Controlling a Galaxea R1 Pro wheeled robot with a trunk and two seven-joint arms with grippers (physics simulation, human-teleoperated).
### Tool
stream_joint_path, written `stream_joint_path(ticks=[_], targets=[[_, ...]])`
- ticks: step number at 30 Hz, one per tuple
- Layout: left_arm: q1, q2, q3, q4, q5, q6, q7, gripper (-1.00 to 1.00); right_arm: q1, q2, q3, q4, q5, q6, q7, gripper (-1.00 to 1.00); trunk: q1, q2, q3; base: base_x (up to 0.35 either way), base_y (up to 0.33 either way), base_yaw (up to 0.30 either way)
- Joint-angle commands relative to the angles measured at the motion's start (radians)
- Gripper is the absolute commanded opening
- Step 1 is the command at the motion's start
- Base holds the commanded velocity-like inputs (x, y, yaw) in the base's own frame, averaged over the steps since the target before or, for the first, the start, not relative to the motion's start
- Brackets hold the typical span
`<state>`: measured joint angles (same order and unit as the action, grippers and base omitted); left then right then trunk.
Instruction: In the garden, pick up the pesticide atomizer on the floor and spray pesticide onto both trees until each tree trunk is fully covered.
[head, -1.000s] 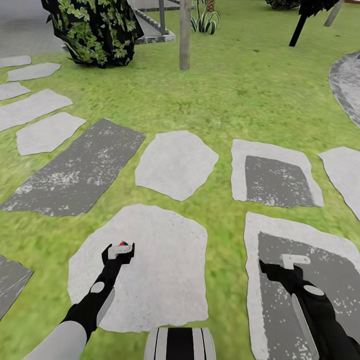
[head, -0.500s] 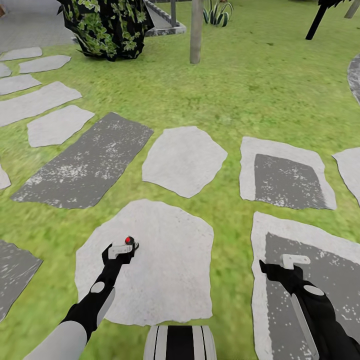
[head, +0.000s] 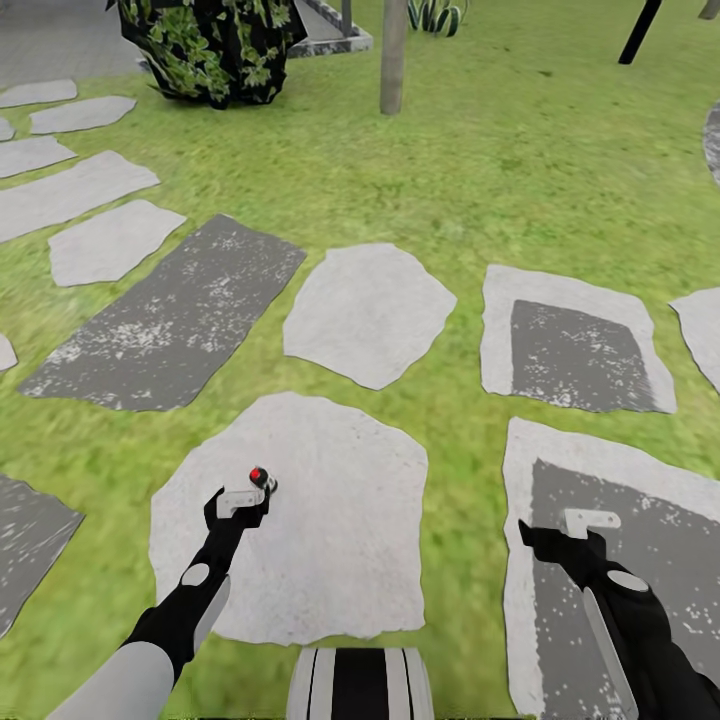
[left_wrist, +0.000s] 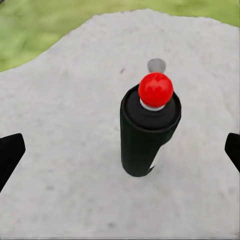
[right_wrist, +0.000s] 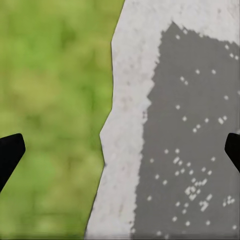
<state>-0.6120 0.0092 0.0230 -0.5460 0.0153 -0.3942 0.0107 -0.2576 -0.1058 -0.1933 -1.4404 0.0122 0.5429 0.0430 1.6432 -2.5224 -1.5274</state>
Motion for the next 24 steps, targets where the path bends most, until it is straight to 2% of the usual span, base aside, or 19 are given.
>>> stream_joint_path(ticks=[1, 5, 10, 24], targets=[[0.0, 0.0, 0.0, 0.0, 0.0, 0.0, 0.0, 1.0, 0.0, 0.0, 0.0, 0.0, 0.0, 0.0, 0.0, 1.0, 0.0, 0.0, -0.004, 0.0, 0.0, 0.0], [0.0, 0.0, 0.0, 0.0, 0.0, 0.0, 0.0, 1.0, 0.001, 0.0, 0.0, 0.0, 0.0, 0.0, 0.0, 1.0, 0.0, 0.0, -0.004, 0.0, 0.0, 0.0], [0.0, 0.0, 0.0, 0.0, 0.0, 0.0, 0.0, 1.0, 0.001, 0.0, 0.0, 0.0, 0.0, 0.0, 0.0, 1.0, 0.003, -0.001, -0.023, 0.0, 0.0, 0.0], [0.0, 0.0, 0.0, 0.0, -0.001, -0.001, 0.0, 1.0, 0.001, 0.0, 0.0, 0.0, 0.0, 0.0, 0.0, 1.0, 0.003, -0.001, -0.023, 0.01, -0.007, 0.0]])
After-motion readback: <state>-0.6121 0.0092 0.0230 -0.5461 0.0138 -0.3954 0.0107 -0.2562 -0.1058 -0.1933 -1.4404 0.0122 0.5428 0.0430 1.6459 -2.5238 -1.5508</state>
